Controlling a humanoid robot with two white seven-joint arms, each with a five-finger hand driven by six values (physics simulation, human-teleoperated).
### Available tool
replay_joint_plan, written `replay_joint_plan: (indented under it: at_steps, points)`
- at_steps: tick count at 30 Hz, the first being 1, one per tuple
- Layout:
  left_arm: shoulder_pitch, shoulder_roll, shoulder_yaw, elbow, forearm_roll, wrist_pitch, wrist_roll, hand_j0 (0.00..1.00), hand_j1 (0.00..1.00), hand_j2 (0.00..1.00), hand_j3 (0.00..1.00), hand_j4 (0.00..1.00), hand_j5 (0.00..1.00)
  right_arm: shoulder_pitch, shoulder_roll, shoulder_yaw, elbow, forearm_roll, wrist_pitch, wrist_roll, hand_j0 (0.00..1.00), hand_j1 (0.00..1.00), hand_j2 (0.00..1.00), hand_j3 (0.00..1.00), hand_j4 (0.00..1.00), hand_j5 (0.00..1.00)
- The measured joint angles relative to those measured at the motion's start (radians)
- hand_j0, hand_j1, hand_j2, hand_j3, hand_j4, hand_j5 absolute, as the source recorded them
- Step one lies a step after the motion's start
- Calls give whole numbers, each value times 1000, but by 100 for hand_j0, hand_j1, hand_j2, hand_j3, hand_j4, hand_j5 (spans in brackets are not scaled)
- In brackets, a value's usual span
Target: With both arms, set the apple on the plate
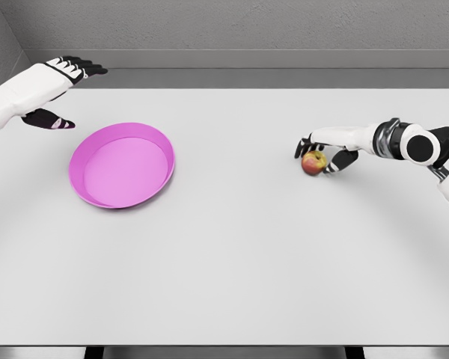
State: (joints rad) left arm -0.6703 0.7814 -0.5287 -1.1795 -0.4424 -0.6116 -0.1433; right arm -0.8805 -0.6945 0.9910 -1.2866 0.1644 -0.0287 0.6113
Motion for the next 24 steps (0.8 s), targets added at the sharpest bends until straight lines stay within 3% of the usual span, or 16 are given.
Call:
replay_joint_plan:
  at_steps: [3,24]
  points:
    - [0,0,0,0,0,0,0,100,100,100,100,100,100,0,0,4,0,0,-1,0,51,51,51,51,51,51]
    - [0,0,0,0,-1,0,0,100,100,100,100,100,100,-9,-1,-5,-79,-1,1,0,40,40,40,40,40,40]
